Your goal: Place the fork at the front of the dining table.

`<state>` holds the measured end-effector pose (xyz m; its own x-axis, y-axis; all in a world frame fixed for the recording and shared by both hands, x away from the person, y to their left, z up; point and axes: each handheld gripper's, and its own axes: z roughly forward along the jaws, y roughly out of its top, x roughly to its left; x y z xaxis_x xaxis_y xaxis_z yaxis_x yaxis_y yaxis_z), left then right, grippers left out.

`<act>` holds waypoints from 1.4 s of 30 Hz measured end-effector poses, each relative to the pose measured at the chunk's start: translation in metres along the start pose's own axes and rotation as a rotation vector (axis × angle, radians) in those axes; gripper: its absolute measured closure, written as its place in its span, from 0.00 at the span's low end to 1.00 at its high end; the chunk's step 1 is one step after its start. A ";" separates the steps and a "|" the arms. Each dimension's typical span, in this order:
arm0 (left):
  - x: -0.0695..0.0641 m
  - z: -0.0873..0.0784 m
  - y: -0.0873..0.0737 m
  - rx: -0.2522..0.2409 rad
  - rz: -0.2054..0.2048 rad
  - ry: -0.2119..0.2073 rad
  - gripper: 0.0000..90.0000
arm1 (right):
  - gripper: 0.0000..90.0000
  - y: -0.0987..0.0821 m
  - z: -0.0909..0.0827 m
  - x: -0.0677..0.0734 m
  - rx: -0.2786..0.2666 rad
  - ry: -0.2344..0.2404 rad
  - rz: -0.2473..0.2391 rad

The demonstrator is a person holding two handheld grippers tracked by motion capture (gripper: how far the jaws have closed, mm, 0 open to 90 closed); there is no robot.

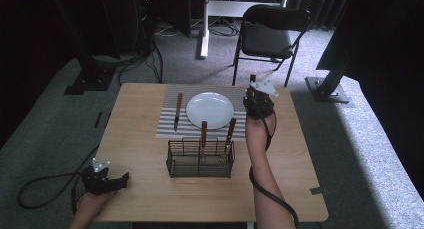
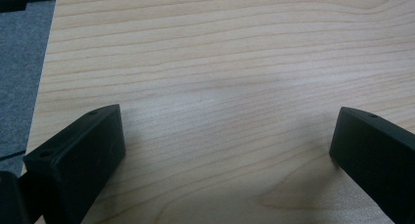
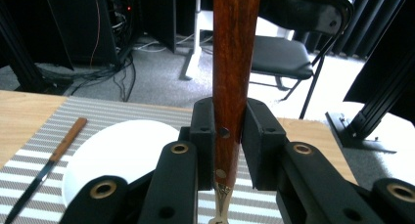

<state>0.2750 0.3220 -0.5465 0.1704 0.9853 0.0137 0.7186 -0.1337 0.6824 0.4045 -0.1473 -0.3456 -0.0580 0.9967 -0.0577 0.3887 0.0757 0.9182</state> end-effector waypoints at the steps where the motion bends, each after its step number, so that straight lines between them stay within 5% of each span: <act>1: 0.000 0.000 0.000 -0.001 -0.003 0.002 0.00 | 0.84 -0.002 0.001 -0.002 0.006 0.000 0.004; 13: -0.001 0.000 0.000 -0.003 -0.014 0.010 0.00 | 0.84 -0.016 0.040 -0.007 0.082 0.065 0.006; 29: -0.001 0.000 0.000 -0.003 -0.014 0.010 0.00 | 0.84 -0.040 0.106 -0.009 0.226 0.079 0.004; 34: -0.001 0.000 0.000 -0.003 -0.014 0.010 0.00 | 0.84 -0.046 0.123 -0.013 0.276 0.104 0.051; 40: -0.001 0.000 0.000 -0.003 -0.014 0.010 0.00 | 0.84 -0.045 0.136 -0.010 0.302 0.092 0.032; 42: -0.001 0.000 0.000 -0.003 -0.014 0.010 0.00 | 0.84 -0.045 0.146 -0.012 0.321 0.087 0.061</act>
<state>0.2751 0.3207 -0.5468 0.1535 0.9881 0.0111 0.7189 -0.1194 0.6848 0.5217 -0.1579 -0.4435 -0.0983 0.9943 0.0400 0.6626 0.0354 0.7482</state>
